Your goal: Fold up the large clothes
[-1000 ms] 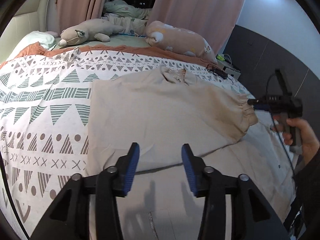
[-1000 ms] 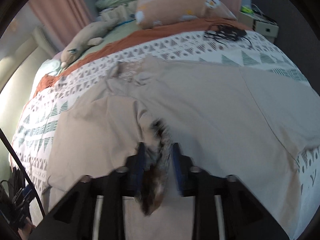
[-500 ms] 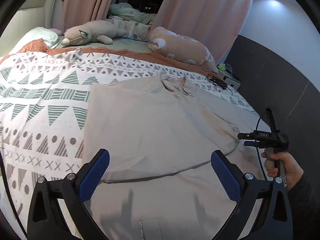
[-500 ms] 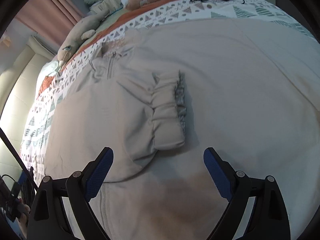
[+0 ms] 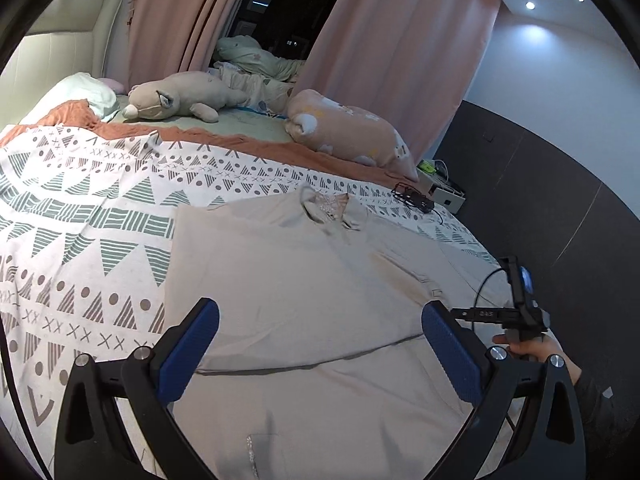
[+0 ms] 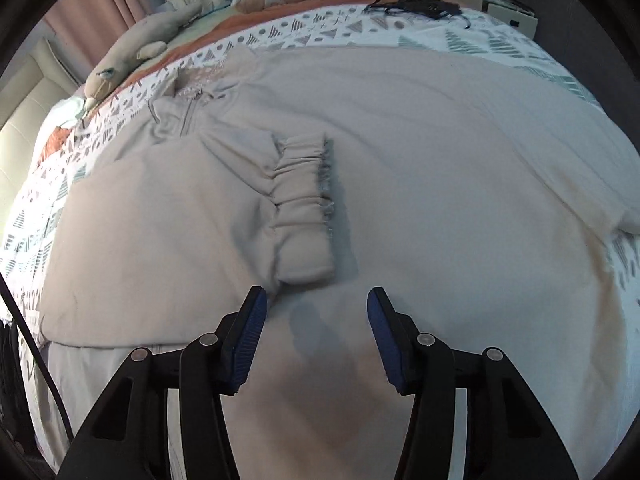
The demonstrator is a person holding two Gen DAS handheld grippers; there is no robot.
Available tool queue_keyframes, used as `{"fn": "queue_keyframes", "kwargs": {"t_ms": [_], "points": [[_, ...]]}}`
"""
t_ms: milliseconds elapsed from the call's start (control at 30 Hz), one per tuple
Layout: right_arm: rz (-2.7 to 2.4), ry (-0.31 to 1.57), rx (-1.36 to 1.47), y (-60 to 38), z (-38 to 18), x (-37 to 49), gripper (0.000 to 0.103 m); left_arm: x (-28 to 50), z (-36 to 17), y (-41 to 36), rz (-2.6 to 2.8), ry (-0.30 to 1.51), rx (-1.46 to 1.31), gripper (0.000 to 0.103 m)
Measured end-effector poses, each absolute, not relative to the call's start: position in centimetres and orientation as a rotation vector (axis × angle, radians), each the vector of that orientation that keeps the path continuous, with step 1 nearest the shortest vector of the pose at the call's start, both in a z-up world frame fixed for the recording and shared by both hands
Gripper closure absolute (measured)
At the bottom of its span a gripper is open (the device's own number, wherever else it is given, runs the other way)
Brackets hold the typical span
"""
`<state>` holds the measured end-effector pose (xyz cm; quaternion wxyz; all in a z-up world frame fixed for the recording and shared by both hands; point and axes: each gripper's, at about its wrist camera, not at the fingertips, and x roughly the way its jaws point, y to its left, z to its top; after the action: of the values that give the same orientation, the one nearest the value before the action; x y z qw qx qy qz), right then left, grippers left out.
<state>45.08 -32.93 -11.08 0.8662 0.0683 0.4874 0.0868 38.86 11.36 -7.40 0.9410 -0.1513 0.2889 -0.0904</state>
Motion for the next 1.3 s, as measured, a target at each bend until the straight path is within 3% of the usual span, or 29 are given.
{"fn": "queue_keyframes", "kwargs": {"t_ms": [267,400,467,533,700,800,1300], "points": [[0.126,0.923,0.133,-39.3,-6.8,36.6,0.052,36.5,-4.8,10.0,-0.141,0.533,-0.261,0.000],[0.090,0.883,0.189,-43.2,-5.0,32.8,0.047,35.3,-3.8,8.6,-0.126,0.488,-0.238,0.000],[0.071,0.854,0.201,-44.5,-4.1,30.7,0.040,35.0,-3.4,7.8,-0.115,0.469,-0.225,0.000],[0.055,0.821,0.215,-45.8,-3.4,28.9,0.016,34.6,-3.2,7.0,-0.099,0.451,-0.209,0.000],[0.020,0.723,0.261,-49.1,-2.4,23.9,0.015,34.9,-2.9,4.2,-0.073,0.436,-0.188,0.000],[0.020,0.654,0.220,-50.4,-2.5,21.8,0.000,35.7,-3.2,2.3,-0.114,0.444,-0.188,0.000],[-0.040,0.729,0.311,-57.5,-5.9,22.1,0.000,40.4,-6.0,-4.4,-0.207,0.549,-0.213,0.000]]}}
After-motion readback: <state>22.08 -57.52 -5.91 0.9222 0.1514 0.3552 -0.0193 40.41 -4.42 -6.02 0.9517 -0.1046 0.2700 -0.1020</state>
